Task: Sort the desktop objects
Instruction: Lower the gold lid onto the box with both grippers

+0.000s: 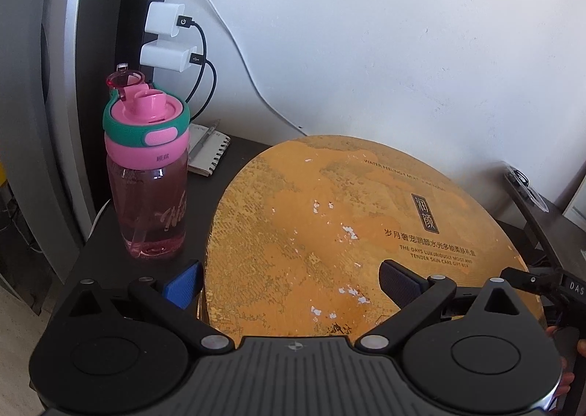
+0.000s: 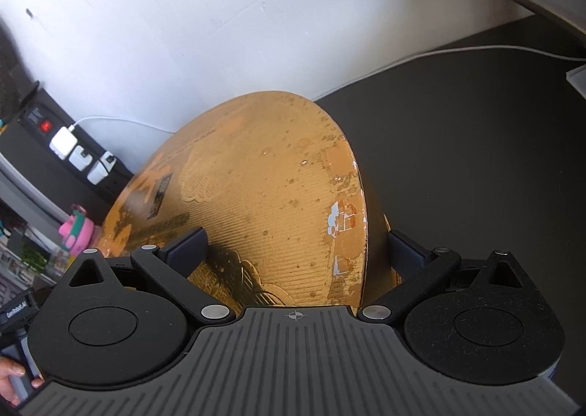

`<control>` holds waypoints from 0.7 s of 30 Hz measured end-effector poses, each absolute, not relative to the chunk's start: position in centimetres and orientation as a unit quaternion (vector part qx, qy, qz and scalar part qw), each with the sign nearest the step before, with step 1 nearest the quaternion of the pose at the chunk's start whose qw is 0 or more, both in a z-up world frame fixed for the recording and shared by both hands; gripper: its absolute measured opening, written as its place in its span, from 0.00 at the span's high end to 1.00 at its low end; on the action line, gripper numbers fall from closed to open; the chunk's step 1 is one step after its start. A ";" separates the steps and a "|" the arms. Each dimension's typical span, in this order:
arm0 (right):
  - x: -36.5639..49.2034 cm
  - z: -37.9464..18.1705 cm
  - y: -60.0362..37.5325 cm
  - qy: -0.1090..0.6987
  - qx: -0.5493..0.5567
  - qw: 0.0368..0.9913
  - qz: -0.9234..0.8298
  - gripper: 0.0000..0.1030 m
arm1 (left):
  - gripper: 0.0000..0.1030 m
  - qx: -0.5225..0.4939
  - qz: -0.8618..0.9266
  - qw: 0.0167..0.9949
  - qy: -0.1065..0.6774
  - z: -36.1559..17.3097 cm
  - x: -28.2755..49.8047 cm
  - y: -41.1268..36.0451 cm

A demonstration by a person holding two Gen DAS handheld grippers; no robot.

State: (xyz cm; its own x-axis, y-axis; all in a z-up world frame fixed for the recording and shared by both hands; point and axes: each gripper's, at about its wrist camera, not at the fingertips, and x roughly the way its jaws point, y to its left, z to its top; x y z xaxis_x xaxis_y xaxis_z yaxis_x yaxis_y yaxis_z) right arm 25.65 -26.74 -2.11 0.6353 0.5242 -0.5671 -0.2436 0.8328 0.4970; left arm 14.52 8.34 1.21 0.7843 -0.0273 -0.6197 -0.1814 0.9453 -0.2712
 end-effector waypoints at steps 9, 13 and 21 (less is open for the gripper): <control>25.1 -2.2 -25.8 0.360 0.167 0.896 0.201 0.00 | 0.03 -0.140 0.055 0.933 0.327 0.3 14.2 8.0; 25.6 -2.0 -25.8 0.368 0.174 0.892 0.195 0.00 | 0.03 -0.153 0.048 0.931 0.329 0.4 14.3 8.6; 18.9 3.2 -25.6 0.296 0.140 0.929 0.175 0.00 | 0.01 -0.093 0.060 0.956 0.270 3.6 9.6 7.9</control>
State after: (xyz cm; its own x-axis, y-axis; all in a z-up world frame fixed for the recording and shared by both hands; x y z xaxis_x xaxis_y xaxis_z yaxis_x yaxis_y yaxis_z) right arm 18.86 -25.64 3.20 0.7639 0.4072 -0.5006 -0.2419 0.8999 0.3629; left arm 9.57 7.92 3.63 0.8465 0.0638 -0.5285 -0.1650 0.9754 -0.1464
